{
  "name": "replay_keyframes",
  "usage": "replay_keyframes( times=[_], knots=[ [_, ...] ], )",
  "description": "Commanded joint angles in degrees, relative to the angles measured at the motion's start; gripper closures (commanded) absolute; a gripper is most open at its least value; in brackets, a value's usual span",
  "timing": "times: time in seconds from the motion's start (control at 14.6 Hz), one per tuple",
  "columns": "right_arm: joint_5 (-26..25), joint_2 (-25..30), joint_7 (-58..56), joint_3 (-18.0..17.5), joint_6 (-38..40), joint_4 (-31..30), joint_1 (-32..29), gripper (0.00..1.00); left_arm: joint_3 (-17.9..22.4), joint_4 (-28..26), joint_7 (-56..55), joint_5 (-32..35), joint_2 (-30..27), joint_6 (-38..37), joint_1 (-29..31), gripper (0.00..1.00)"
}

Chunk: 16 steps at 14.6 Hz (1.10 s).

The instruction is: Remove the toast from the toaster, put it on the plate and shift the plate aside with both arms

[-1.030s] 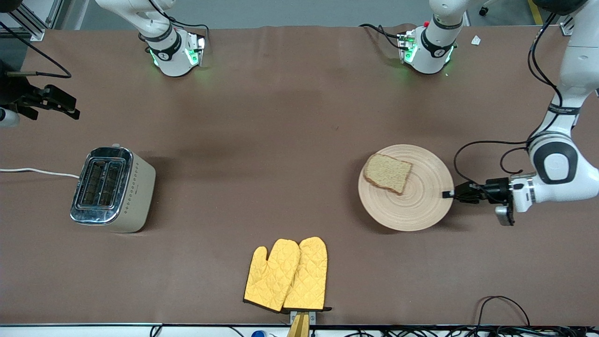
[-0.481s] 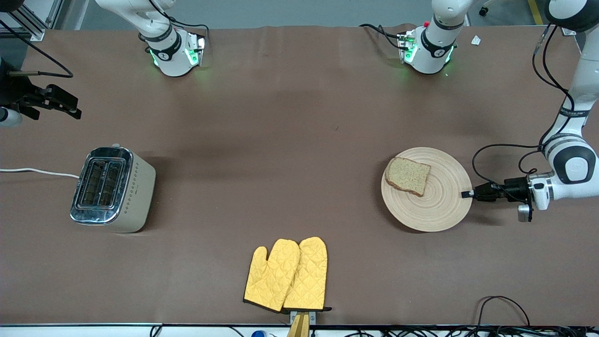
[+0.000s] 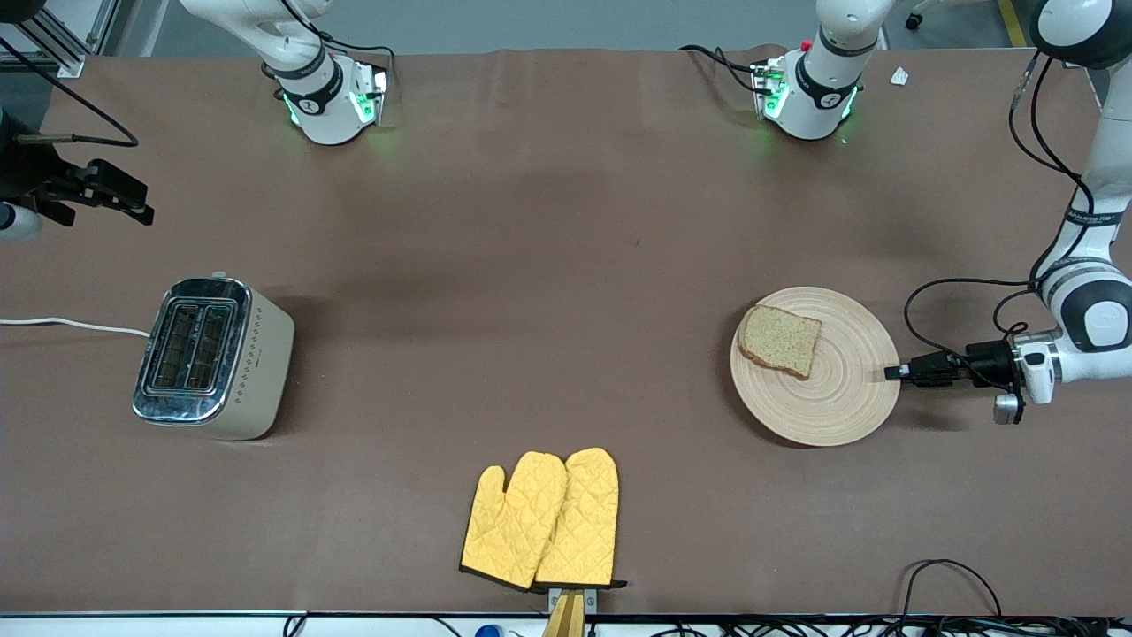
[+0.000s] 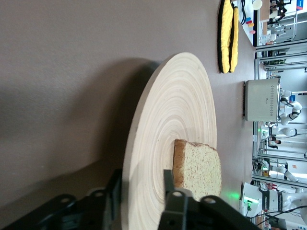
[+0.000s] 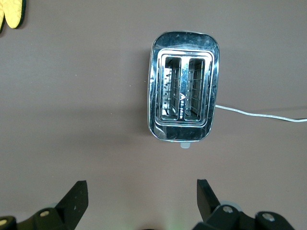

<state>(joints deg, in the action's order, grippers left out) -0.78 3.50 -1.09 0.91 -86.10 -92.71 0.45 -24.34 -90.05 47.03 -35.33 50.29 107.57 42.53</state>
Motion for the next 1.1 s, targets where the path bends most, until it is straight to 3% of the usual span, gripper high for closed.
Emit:
replay_keyframes(
  times=[0.0, 0.34, 0.55, 1.03],
  knots=[
    [0.9, 1.0, 0.6, 0.1, 2.1, 0.9, 0.1, 0.00, -0.1, 4.3, -1.1, 5.2, -1.2, -4.9, 1.9, 0.00],
    [0.9, 0.6, 0.6, 0.1, 3.2, 2.4, 0.1, 0.00, -3.2, 12.7, -7.9, 18.2, -6.5, -10.3, 1.7, 0.00],
    [0.9, 0.4, 0.4, 0.2, 3.2, 2.4, -0.1, 0.00, -7.7, 13.1, -16.7, 27.4, -15.1, -10.3, -0.8, 0.00],
    [0.9, 0.4, 0.2, 0.2, 3.2, 2.4, -0.3, 0.00, -16.5, 13.1, -26.3, 39.4, -29.4, -13.4, -4.8, 0.00]
  ],
)
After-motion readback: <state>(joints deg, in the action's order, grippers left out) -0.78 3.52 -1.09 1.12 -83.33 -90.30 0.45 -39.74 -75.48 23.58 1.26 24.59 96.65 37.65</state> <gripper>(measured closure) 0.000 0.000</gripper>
